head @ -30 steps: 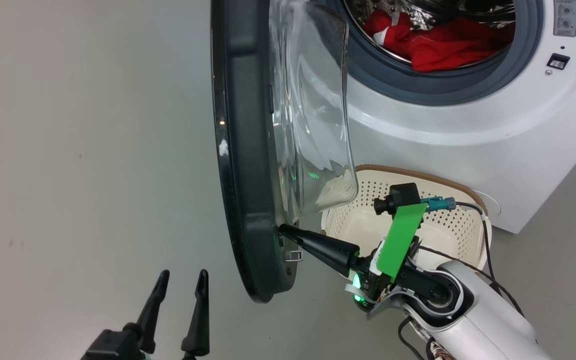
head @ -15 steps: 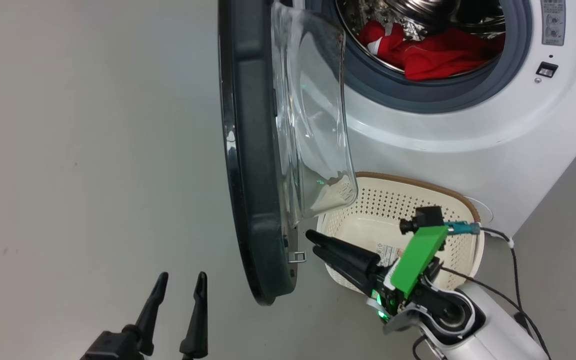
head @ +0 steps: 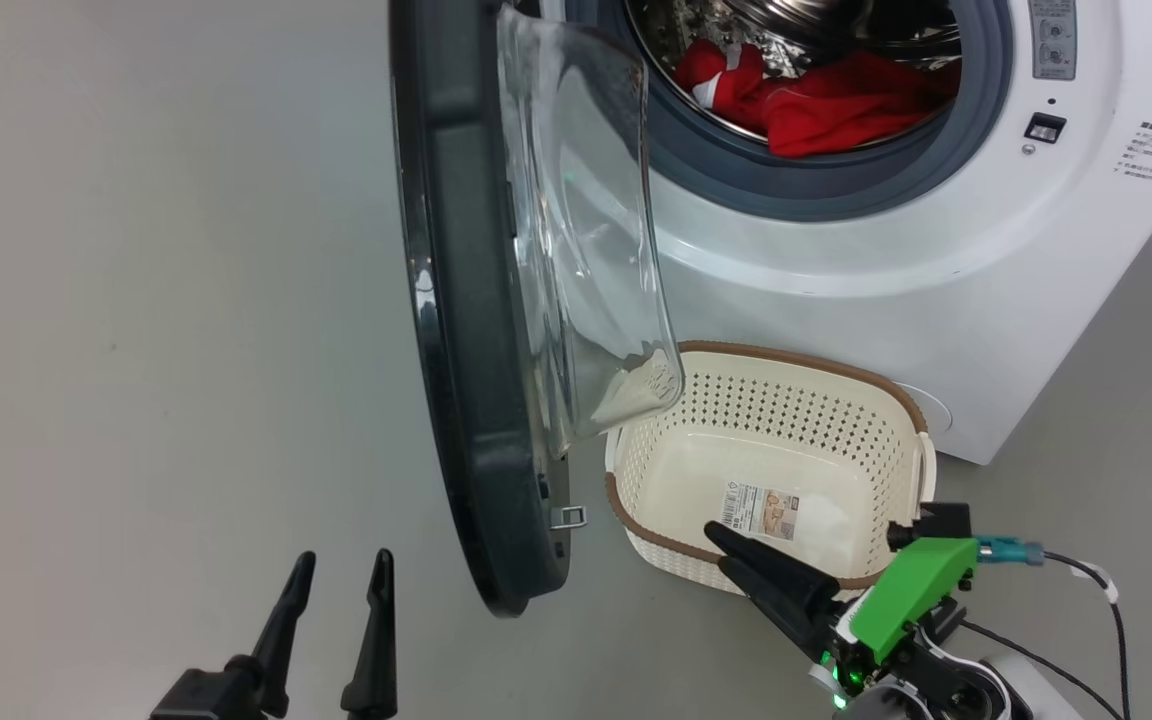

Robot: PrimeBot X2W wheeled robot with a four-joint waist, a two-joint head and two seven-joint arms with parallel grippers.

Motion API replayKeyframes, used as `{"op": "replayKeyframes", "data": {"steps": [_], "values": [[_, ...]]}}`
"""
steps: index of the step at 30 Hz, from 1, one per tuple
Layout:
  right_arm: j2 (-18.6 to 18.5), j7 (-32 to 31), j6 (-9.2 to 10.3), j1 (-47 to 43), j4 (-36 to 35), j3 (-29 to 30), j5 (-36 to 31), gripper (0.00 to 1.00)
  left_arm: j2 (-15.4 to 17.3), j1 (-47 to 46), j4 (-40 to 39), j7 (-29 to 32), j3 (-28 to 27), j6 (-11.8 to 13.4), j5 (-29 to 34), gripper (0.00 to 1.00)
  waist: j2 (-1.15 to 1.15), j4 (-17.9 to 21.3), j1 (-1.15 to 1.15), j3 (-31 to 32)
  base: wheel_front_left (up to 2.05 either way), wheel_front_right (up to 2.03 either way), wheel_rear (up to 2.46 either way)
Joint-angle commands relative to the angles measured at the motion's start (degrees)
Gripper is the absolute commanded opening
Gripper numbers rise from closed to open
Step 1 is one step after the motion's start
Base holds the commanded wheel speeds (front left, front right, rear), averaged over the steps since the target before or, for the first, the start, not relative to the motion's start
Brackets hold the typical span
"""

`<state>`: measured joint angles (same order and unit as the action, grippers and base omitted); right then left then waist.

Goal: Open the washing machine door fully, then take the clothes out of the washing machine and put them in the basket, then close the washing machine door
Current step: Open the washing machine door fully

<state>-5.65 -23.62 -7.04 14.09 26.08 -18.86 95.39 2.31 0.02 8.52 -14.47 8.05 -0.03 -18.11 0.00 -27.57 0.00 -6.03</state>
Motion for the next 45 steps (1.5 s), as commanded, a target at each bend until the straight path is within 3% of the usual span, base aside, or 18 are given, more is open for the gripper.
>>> {"op": "replayKeyframes", "data": {"steps": [1,16,25,30,36,45], "values": [[0.0,0.6,-0.45,-0.2,-1.2,-0.3,-0.8,1.00,0.6,-0.5,-1.2,-0.5,-2.2,-0.2,0.7,1.00,0.00,0.4,0.00,0.0,0.00,0.00,0.00],[-4.3,16.2,-0.45,-6.9,-0.3,-1.9,-12.9,1.00,0.6,0.7,-0.8,-0.5,-3.4,-0.8,1.7,1.00,0.00,1.9,0.00,1.8,0.00,0.00,0.00],[-10.6,34.9,-0.45,-6.4,1.4,-11.1,-26.1,1.00,0.6,1.1,-0.6,-0.5,-3.6,-1.1,2.0,1.00,0.00,2.3,0.00,2.3,0.00,0.00,0.00],[-11.6,38.5,-0.45,-4.7,6.0,-13.5,-32.2,1.00,0.6,1.1,-0.6,-0.5,-3.7,-1.0,2.0,1.00,0.00,2.4,0.00,2.3,0.00,0.00,0.00],[-10.0,38.6,-0.45,-5.7,4.1,-3.7,-45.4,1.00,0.6,0.9,-0.7,-0.5,-3.6,-0.8,1.9,1.00,0.00,2.5,0.00,2.0,0.00,0.00,0.00],[-4.7,38.6,-0.45,-10.8,-4.1,8.9,-66.7,1.00,0.6,0.5,-1.1,-0.5,-3.5,-0.6,1.8,1.00,0.00,2.7,0.00,1.4,0.00,0.00,0.00]]}}
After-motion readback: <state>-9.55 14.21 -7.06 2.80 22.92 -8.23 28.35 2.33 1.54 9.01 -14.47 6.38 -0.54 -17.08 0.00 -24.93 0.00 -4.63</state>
